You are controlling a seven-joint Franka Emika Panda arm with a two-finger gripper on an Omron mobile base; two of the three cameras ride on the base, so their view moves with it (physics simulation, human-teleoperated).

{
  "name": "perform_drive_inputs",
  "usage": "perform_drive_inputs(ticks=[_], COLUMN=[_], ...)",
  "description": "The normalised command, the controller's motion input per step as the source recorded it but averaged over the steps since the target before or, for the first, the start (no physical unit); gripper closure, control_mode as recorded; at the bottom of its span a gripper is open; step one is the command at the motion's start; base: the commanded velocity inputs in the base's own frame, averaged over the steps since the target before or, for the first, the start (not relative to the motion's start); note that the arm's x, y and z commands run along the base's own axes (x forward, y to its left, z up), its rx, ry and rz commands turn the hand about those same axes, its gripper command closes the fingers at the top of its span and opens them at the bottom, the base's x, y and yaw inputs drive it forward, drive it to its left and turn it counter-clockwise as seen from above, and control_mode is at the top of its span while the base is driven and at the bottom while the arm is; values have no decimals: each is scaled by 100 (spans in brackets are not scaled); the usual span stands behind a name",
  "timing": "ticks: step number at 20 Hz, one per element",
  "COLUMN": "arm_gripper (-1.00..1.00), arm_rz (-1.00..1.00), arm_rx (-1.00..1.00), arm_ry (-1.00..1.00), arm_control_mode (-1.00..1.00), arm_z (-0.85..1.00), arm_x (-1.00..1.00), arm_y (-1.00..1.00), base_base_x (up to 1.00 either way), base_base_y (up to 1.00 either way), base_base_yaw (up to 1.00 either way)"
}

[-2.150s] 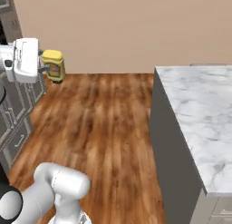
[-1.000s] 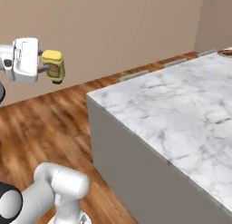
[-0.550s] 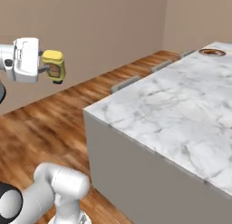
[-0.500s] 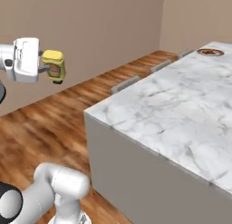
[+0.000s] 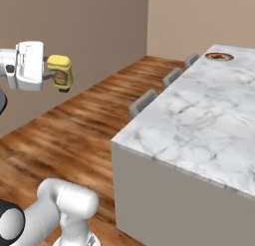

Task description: Move the hot dog bun to the plate on the dining table and place the condiment next to that plate. Then navigate to the fridge and take the sausage and place it on the plate as well.

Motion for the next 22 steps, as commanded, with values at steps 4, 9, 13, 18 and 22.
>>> perform_drive_inputs(ticks=[4,9,13,18,22], arm_gripper=[100,100,100,100,100], arm_rz=[0,0,0,0,0], arm_rx=[0,0,0,0,0], arm_ry=[0,0,0,0,0], arm_control_mode=[100,100,100,100,100], arm_z=[0,0,0,0,0], arm_x=[0,0,0,0,0], arm_y=[0,0,0,0,0], base_base_x=[66,78,86,91,93], base_base_y=[89,99,100,96,88], base_base_yaw=[-31,-29,-28,-29,-31])
